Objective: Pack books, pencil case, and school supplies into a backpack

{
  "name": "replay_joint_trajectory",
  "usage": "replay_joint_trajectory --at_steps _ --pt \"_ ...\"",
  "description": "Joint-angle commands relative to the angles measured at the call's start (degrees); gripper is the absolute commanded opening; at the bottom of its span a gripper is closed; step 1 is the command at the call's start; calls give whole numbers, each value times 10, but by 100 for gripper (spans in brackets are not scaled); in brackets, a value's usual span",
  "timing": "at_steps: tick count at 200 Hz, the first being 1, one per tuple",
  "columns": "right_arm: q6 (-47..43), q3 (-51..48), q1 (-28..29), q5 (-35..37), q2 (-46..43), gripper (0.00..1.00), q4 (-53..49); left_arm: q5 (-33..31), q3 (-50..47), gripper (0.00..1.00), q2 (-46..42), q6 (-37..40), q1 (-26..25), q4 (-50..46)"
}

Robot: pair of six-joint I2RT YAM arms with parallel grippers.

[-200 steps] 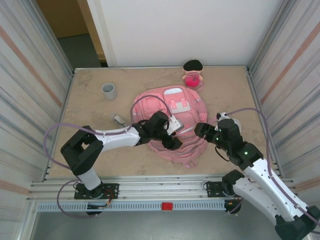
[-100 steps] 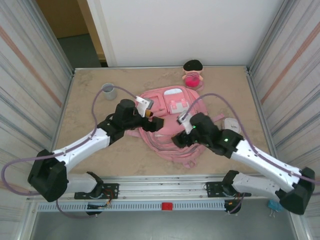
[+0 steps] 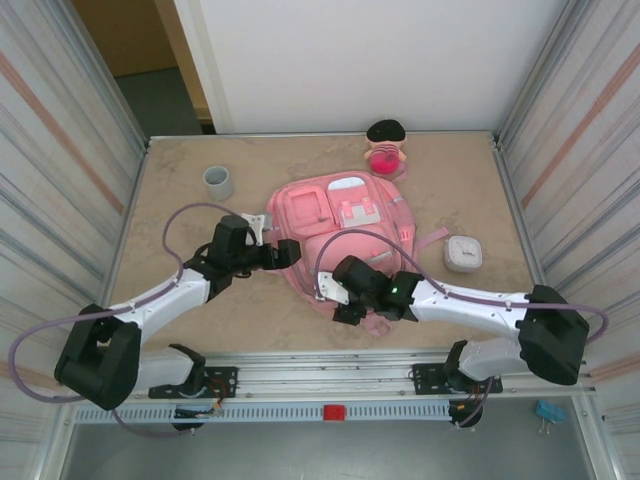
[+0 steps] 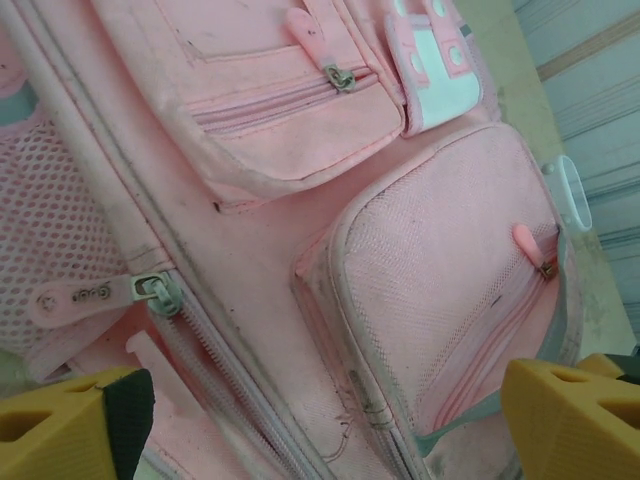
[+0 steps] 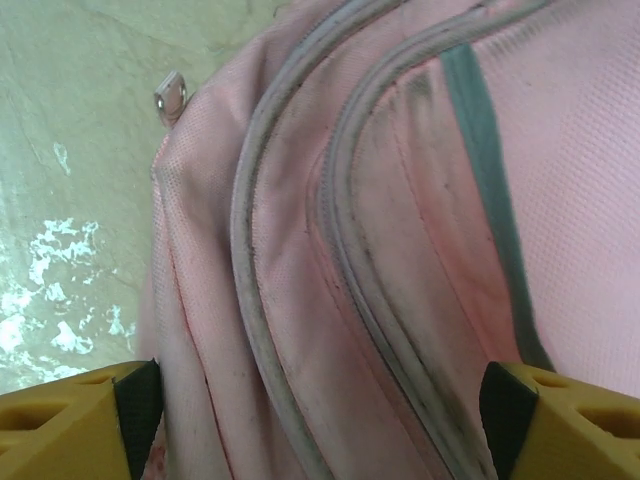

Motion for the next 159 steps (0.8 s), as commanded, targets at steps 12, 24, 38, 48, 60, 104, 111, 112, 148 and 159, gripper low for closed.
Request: replay_joint_trajectory --at_steps 12,24,38,48,60,104,111,112,148,159 --pt "-50 -10 1 -9 26 82 30 -10 -15 91 -29 -14 12 16" --pt "-55 -8 1 -18 33 81 28 -12 -17 91 -28 -15 15 15" --pt "-56 -8 1 -8 44 81 36 -13 -17 91 -27 -17 16 15" --pt "-61 -7 1 0 55 81 38 -11 -16 91 -25 -19 17 16" --pt "-68 -2 2 2 70 80 29 -8 -13 91 -21 -21 17 18" --pt "-83 4 13 10 85 81 20 -9 -11 91 -23 -23 18 15" --pt "-84 6 15 15 85 81 15 -9 -11 91 -24 -22 18 15" --pt "-83 6 15 17 85 81 14 -9 -11 91 -24 -23 18 15" --pt "-81 3 34 38 35 81 -2 -12 -12 91 -28 -21 20 12" --pt "-77 -2 39 42 13 81 -8 -12 -12 91 -29 -19 20 11"
